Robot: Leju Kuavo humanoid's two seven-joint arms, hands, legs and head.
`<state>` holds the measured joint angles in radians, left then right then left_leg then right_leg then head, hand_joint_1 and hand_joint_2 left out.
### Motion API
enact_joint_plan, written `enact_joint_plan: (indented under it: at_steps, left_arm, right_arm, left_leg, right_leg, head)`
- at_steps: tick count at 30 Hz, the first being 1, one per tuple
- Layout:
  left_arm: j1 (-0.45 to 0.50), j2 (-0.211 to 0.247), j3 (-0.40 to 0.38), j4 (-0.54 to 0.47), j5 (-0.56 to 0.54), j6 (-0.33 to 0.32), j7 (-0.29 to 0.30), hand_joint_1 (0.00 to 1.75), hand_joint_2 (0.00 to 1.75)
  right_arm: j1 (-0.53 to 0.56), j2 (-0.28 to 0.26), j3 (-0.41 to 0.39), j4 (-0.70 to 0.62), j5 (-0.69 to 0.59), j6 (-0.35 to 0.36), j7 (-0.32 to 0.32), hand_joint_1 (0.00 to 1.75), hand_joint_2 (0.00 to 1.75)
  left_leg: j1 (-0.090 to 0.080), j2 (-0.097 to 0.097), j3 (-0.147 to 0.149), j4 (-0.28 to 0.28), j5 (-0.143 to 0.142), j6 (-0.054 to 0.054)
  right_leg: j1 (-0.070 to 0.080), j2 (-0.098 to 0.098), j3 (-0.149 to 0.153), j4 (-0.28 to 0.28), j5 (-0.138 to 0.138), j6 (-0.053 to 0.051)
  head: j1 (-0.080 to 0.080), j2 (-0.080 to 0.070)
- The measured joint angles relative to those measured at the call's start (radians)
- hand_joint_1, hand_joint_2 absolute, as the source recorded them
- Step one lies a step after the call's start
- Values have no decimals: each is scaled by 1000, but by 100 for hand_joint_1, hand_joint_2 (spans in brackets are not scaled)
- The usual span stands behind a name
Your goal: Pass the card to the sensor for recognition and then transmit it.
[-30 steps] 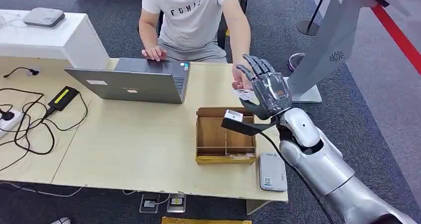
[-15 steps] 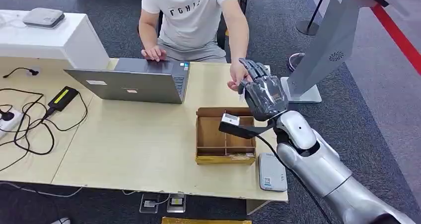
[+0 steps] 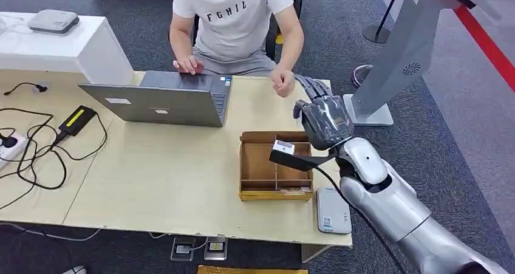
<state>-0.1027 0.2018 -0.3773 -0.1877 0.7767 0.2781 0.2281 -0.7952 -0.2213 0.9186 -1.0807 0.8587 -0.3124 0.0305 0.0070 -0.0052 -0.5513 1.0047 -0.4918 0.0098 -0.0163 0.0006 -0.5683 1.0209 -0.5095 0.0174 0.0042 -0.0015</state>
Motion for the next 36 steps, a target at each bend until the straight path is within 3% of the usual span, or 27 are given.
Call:
enact_joint_plan:
  at_steps: [13, 36]
  left_arm:
    - [1, 8, -41, -2, 73, 27, 1, 0, 0]
    - [0, 7, -89, -6, 133, 62, -2, 0, 0]
  right_arm:
    - [59, -104, -4, 44, -73, -31, -3, 175, 175]
    - [167, -154, -5, 51, -103, -60, 19, 175, 175]
  left_leg:
    - [0, 0, 0, 0, 0, 0]
    - [0, 1, 0, 0, 0, 0]
  right_leg:
    - [0, 0, 0, 0, 0, 0]
    - [0, 1, 0, 0, 0, 0]
  head:
    - [0, 0]
    - [0, 0]
